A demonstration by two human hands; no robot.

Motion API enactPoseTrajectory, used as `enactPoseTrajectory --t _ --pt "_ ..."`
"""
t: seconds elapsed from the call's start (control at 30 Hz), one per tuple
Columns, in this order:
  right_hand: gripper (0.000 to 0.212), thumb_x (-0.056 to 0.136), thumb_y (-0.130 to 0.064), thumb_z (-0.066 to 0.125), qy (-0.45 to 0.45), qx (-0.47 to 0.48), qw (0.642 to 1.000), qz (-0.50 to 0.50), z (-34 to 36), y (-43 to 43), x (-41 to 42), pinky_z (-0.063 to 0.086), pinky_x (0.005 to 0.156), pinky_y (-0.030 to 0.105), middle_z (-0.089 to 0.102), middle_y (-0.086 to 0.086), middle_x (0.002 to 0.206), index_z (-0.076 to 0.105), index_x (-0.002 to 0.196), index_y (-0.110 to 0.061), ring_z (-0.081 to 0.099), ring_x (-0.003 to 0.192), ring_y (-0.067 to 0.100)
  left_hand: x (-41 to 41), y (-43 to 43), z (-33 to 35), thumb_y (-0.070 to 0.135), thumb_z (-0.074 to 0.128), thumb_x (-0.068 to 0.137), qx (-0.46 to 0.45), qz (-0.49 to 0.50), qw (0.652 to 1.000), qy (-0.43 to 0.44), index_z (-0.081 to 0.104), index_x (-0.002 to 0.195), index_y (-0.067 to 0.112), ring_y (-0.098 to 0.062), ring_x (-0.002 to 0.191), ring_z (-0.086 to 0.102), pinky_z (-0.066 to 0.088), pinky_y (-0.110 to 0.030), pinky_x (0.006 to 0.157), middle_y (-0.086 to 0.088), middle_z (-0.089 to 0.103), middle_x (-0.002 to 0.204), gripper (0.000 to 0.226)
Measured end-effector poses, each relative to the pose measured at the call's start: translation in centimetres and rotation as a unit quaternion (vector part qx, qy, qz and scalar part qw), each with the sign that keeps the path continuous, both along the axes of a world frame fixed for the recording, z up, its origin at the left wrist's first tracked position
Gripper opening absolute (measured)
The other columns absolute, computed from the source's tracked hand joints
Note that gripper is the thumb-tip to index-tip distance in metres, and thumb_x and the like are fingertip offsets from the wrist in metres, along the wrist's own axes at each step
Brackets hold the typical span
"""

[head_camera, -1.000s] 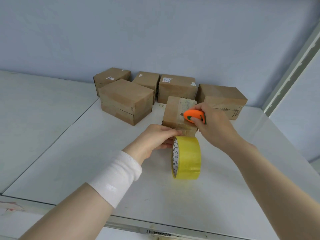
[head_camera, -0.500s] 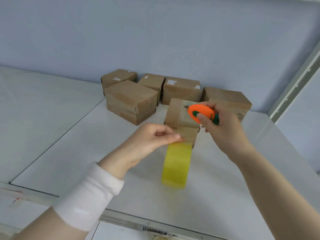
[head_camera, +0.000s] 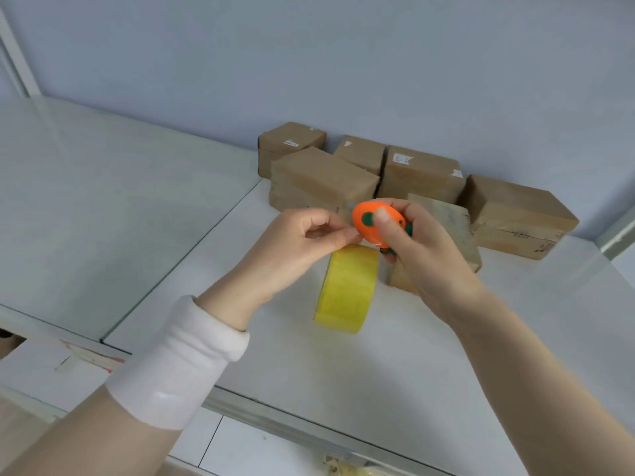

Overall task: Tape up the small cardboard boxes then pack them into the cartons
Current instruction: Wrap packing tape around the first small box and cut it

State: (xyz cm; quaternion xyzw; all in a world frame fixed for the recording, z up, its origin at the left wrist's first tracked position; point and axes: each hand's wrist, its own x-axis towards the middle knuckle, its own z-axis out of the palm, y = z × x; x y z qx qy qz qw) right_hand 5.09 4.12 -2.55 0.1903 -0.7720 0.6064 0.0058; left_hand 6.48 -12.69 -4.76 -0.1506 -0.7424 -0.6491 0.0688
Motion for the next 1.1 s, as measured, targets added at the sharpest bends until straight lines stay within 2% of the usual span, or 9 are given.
enactPoseTrajectory --t 0.2,0.33,0.5,0.63,0.73,0.8,0.93,1.0,1.1 --pt "0.023 0.085 -0.011 0.066 0.084 0.012 0.994 -0.067 -0.5 -6.4 -1.2 0.042 0.067 0.004 0.058 -0.015 0.09 0.052 0.1 -0.022 0.054 0.073 -0.015 -1.6 -4.6 0.1 0.025 0.064 0.087 -0.027 0.053 0.998 -0.007 0.07 0.082 0.019 -0.003 0.08 0.063 0.047 -0.021 0.081 0.009 0.071 0.08 0.01" --pt "0.022 0.087 -0.013 0.064 0.065 -0.012 0.992 -0.109 -0.7 -9.2 -2.2 0.044 0.071 0.007 0.059 -0.01 0.095 0.053 0.104 -0.021 0.056 0.083 -0.003 -2.1 -7.1 0.1 0.043 0.074 0.072 -0.063 0.053 0.997 0.008 0.066 0.083 0.025 -0.004 0.088 0.065 0.049 -0.022 0.085 0.009 0.071 0.087 0.023" --pt "0.027 0.086 -0.014 0.065 0.029 -0.003 0.996 -0.08 -0.3 -10.7 -2.9 0.05 0.071 0.028 0.059 -0.007 0.095 0.052 0.105 -0.028 0.059 0.085 0.018 -2.6 -9.1 -0.1 0.052 0.074 0.053 -0.077 0.038 0.996 0.006 0.064 0.082 0.029 -0.004 0.093 0.065 0.049 -0.024 0.093 0.009 0.07 0.092 0.038" --pt "0.023 0.087 -0.007 0.063 -0.019 -0.027 0.999 -0.021 0.2 -11.0 -3.5 0.04 0.049 0.019 0.056 0.007 0.088 0.055 0.096 -0.027 0.046 0.061 0.014 -3.2 -10.0 -0.3 0.051 0.073 0.053 -0.087 0.021 0.996 -0.014 0.063 0.085 0.027 -0.011 0.099 0.064 0.049 -0.027 0.095 0.004 0.07 0.099 0.042" --pt "0.02 0.087 -0.006 0.061 -0.069 -0.044 0.997 -0.014 -0.1 -11.1 -4.0 0.038 0.045 0.016 0.054 0.009 0.092 0.058 0.101 -0.021 0.045 0.061 0.012 -3.3 -9.8 -1.1 0.042 0.076 0.061 -0.077 0.009 0.996 -0.036 0.06 0.086 0.027 -0.012 0.103 0.063 0.047 -0.031 0.098 0.003 0.07 0.101 0.033" --pt "0.021 0.087 -0.007 0.061 -0.091 -0.057 0.994 -0.02 -0.4 -10.9 -4.3 0.039 0.046 0.016 0.054 0.007 0.092 0.058 0.105 -0.018 0.045 0.06 0.01 -3.6 -9.5 -1.7 0.031 0.077 0.068 -0.052 0.003 0.997 -0.047 0.057 0.091 0.029 -0.002 0.103 0.062 0.046 -0.023 0.096 0.01 0.069 0.101 0.031" --pt "0.021 0.087 -0.01 0.061 -0.101 -0.046 0.994 -0.019 -0.8 -10.0 -4.7 0.04 0.047 0.016 0.056 0.004 0.091 0.061 0.105 -0.021 0.047 0.063 0.011 -4.1 -9.5 -1.8 0.036 0.079 0.066 -0.021 0.04 0.995 -0.089 0.032 0.115 0.03 0.013 0.095 0.057 0.046 -0.014 0.086 0.017 0.065 0.098 0.068" --pt "0.021 0.087 -0.013 0.062 -0.084 -0.019 0.996 -0.029 -1.0 -9.9 -4.8 0.041 0.05 0.016 0.057 0.002 0.094 0.061 0.105 -0.024 0.048 0.067 0.012 -4.3 -9.3 -2.0 0.036 0.079 0.067 -0.034 0.051 0.994 -0.095 0.027 0.114 0.031 0.018 0.088 0.056 0.046 -0.011 0.081 0.017 0.062 0.096 0.07" --pt "0.026 0.09 -0.025 0.06 -0.021 0.095 0.993 -0.07 -1.2 -10.0 -5.2 0.047 0.073 0.02 0.061 -0.004 0.106 0.06 0.116 -0.023 0.057 0.09 0.012 -4.4 -8.7 -2.0 0.034 0.076 0.073 -0.032 0.068 0.992 -0.099 0.024 0.115 0.03 0.012 0.092 0.057 0.047 -0.009 0.077 0.016 0.058 0.1 0.067"
